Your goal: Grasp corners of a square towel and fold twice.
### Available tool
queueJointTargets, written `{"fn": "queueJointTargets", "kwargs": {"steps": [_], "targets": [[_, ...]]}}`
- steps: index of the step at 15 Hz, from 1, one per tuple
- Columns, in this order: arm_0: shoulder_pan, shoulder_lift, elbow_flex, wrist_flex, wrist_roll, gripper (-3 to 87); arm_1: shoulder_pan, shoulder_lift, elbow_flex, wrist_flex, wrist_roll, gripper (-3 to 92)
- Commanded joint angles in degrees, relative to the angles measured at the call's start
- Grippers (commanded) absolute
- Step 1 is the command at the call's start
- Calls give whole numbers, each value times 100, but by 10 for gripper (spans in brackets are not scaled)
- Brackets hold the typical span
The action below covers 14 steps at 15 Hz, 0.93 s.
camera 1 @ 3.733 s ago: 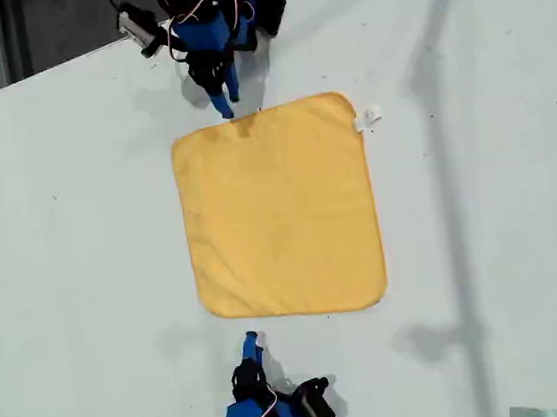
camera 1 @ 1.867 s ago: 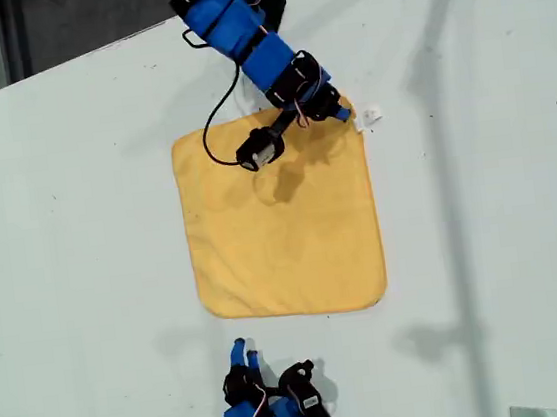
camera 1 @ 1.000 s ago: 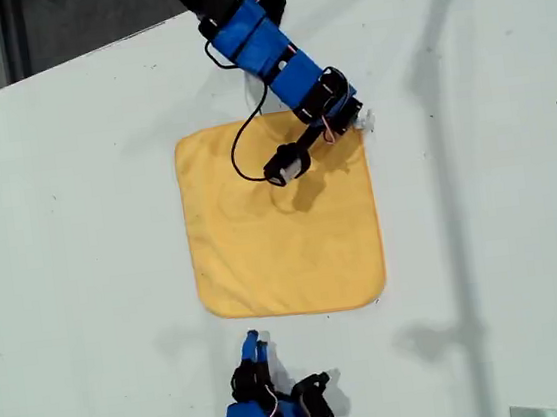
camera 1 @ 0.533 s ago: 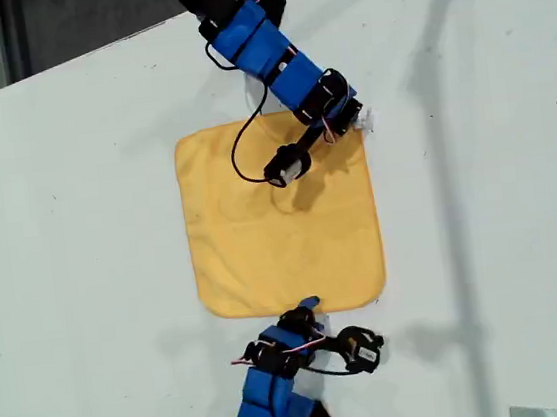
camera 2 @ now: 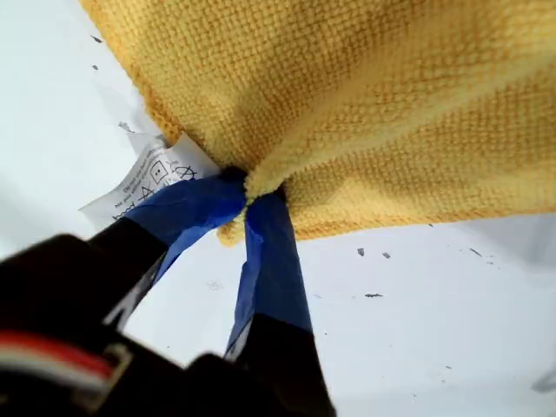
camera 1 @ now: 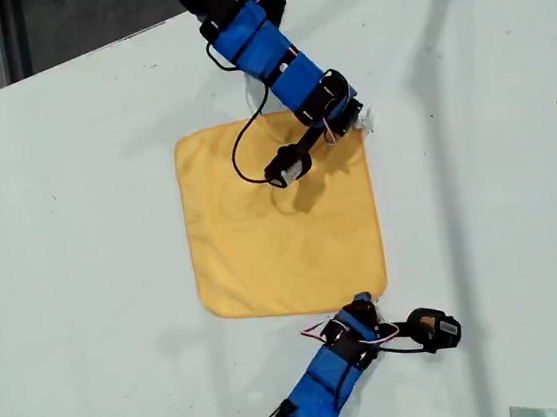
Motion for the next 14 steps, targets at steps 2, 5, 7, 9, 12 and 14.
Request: {"fn": "queueJointTargets", "kwargs": {"steps": [2, 5, 7, 9, 12, 14], "targets": [[-26, -352, -870, -413, -220, 198, 105, -53, -105, 422, 0, -1], [-264, -1020, -1811, 18, 149, 181, 53, -53, -123, 475, 35, -1], [-308, -1143, -1890, -53, 185, -15, -9, -88, -132, 457, 53, -1], [-316, -1151, -2030, 88, 299, -15, -62, 0, -220, 519, 79, -1], [-527, -1187, -3032, 1327, 853, -15, -26, 167, -756, 1037, 44, -1], [-826, -958, -3313, 1802, 1503, -15, 220, 589, -1028, 1310, -62, -1]]}}
